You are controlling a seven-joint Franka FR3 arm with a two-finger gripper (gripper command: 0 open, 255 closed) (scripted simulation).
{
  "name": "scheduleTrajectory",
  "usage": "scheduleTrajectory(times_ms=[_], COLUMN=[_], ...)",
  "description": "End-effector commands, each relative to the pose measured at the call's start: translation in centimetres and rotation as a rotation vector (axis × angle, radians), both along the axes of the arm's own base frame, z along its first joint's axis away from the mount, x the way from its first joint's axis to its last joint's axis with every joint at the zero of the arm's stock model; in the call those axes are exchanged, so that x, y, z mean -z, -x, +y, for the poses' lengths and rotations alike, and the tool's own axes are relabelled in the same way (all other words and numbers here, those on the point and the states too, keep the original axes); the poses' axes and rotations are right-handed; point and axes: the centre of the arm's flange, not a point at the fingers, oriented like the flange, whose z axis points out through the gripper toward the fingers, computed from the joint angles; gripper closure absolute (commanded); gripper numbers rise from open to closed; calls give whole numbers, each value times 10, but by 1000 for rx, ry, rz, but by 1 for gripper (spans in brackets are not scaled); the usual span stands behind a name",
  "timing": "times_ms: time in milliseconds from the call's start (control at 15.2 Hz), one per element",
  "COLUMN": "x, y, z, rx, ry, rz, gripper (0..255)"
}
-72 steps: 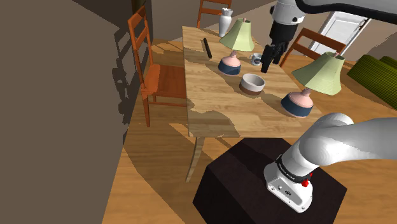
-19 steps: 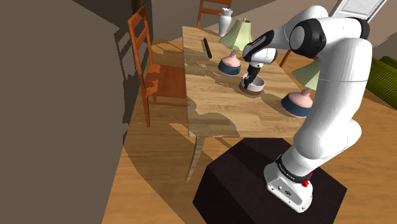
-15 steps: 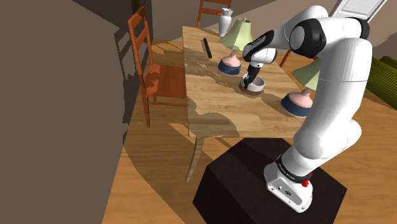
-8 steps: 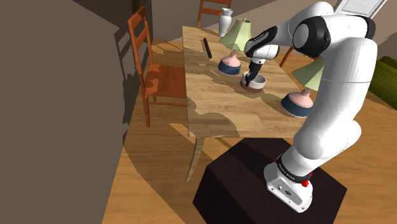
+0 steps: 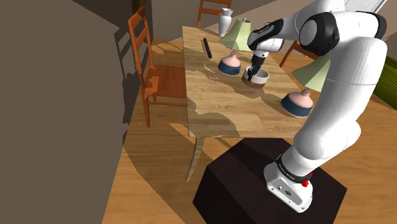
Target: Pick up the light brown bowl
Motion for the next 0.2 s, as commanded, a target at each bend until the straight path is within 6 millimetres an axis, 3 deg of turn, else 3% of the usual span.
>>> scheduleTrajectory(times_ms=[0, 132], x=[-11, -12], y=[0, 0], z=[-1, -1], rx=[0, 0], ry=[0, 0], rz=[0, 0], gripper=[255, 255])
